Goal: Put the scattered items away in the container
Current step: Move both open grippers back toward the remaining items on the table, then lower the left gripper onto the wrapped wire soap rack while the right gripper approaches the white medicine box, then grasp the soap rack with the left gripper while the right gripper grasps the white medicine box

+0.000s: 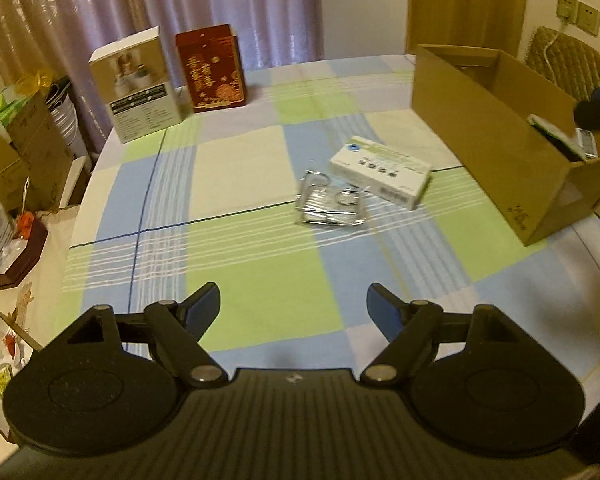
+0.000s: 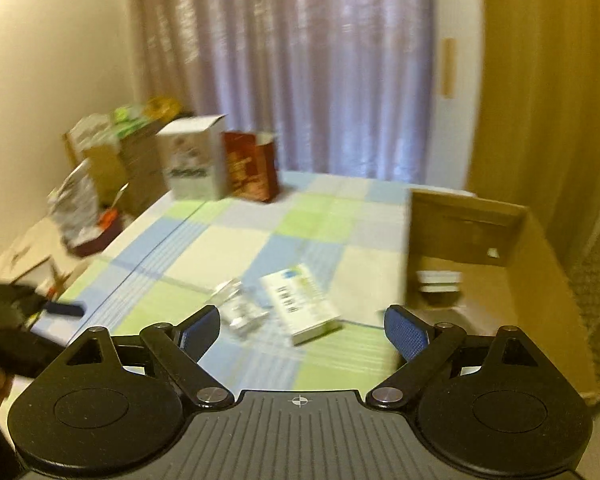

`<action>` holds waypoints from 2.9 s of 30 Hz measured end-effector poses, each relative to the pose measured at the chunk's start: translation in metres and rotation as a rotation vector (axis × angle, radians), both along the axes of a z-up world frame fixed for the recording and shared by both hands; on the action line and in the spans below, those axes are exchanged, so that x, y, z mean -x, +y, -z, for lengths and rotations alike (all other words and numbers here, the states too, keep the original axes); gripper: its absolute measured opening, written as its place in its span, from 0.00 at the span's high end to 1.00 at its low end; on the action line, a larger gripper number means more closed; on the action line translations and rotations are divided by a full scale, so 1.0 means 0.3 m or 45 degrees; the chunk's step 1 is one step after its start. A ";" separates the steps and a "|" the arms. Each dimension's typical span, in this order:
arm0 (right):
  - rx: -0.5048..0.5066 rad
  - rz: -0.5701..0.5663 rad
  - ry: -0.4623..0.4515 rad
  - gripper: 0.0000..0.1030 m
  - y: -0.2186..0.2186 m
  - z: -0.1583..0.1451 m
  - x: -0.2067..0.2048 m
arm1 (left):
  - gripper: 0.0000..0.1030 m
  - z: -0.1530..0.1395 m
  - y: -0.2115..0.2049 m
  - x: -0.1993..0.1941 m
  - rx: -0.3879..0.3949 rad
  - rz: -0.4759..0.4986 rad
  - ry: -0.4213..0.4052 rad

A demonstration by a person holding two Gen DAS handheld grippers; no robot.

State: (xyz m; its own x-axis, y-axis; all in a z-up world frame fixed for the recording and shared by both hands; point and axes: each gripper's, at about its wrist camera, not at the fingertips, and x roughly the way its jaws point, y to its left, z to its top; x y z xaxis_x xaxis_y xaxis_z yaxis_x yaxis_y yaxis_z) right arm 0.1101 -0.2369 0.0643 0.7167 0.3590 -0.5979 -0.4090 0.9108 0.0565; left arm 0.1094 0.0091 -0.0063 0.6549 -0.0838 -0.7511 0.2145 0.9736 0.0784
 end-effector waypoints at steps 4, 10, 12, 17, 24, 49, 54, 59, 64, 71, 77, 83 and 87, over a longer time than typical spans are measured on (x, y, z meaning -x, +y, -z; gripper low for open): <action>0.054 -0.083 0.031 0.08 0.077 0.067 -0.007 | 0.15 0.023 0.020 -0.047 0.028 0.007 -0.010; 0.118 -0.127 0.103 0.08 0.116 0.186 -0.057 | 0.05 0.072 -0.002 -0.126 0.040 0.073 -0.022; 0.142 -0.132 0.121 0.08 0.122 0.218 -0.077 | 0.04 0.092 -0.019 -0.156 0.035 0.107 -0.034; 0.180 -0.131 0.156 0.08 0.107 0.276 -0.109 | 0.01 0.148 -0.072 -0.243 0.008 0.194 -0.052; 0.254 -0.172 0.189 0.08 0.127 0.378 -0.126 | 0.01 0.222 -0.114 -0.358 -0.002 0.270 -0.057; 0.344 -0.131 0.111 0.08 0.210 0.497 -0.420 | 0.35 0.300 -0.007 -0.496 0.041 0.252 0.134; 0.411 -0.102 0.125 0.08 0.252 0.538 -0.530 | 0.35 0.295 0.056 -0.460 0.051 0.200 0.147; 0.367 -0.028 0.223 0.08 0.253 0.586 -0.627 | 0.35 0.314 0.047 -0.443 0.040 0.222 0.153; 0.239 0.054 0.347 0.21 0.216 0.587 -0.648 | 0.35 0.314 0.021 -0.429 0.052 0.248 0.156; 0.141 0.087 0.405 0.28 0.185 0.538 -0.468 | 0.35 0.288 -0.027 -0.333 0.069 0.240 0.133; 0.150 0.062 0.428 0.28 0.156 0.534 -0.247 | 0.34 0.305 -0.063 -0.231 0.055 0.236 0.131; 0.176 0.043 0.392 0.23 0.142 0.536 -0.207 | 0.30 0.315 -0.063 -0.213 0.039 0.239 0.129; 0.169 0.041 0.374 0.05 0.139 0.527 -0.228 | 0.27 0.303 -0.058 -0.221 0.046 0.235 0.119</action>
